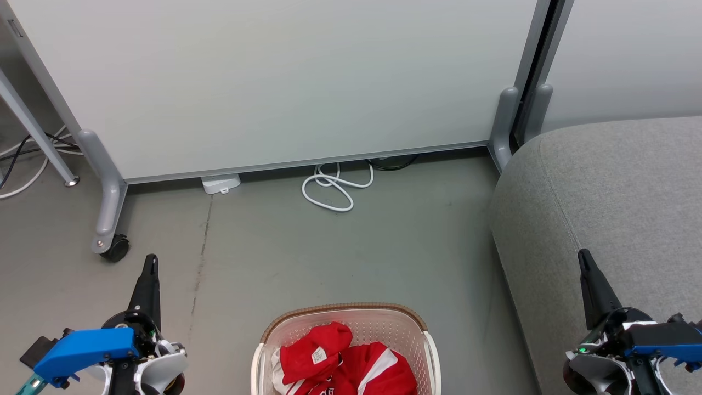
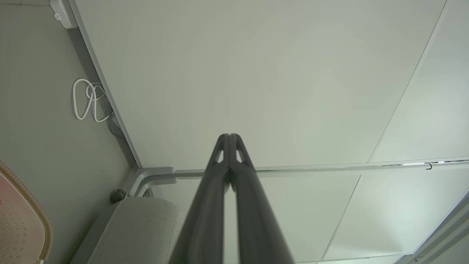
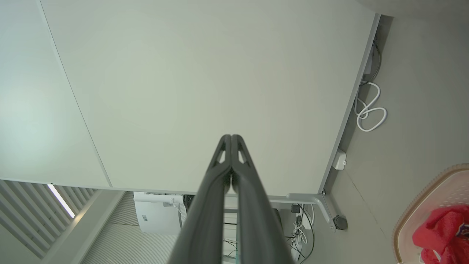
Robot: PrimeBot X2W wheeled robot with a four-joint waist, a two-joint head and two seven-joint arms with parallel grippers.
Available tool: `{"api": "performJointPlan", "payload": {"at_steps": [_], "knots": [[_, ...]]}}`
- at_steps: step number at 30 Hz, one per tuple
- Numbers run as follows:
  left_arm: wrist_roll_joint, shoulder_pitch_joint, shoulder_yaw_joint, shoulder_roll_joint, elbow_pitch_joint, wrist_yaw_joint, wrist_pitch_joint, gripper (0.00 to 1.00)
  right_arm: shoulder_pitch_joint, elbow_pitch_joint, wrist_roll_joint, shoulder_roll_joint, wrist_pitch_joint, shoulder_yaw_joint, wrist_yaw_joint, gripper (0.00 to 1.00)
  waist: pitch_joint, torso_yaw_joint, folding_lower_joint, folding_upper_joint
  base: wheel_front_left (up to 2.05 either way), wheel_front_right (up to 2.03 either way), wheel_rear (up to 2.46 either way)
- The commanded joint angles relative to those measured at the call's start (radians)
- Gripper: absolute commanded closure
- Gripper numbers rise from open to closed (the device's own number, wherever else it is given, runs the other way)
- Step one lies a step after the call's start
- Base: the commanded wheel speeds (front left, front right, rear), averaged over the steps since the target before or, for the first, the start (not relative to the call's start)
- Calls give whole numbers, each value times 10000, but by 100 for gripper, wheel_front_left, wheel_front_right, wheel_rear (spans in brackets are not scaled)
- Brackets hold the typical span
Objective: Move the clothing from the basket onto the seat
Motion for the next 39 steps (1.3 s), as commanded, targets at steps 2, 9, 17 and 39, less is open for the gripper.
{"api": "performJointPlan", "payload": {"at_steps": [2,9,17,39], "knots": [[-25,-106,16,-10,-39,-96,24,100,-109,-29,29,-52,24,-3,30,100,0,0,0,-1,0,0,0],[-25,-106,16,-10,-39,-96,24,100,-109,-29,29,-52,24,-2,30,100,0,0,0,-1,0,0,0],[3,296,-18,-55,290,25,-29,0,245,278,0,57,-19,35,-4,0,0,0,0,-1,0,0,0],[2156,540,-447,-85,161,380,-1012,0,354,323,-2516,52,-1003,572,-6,0,13,-23,0,-1,0,0,0]]}}
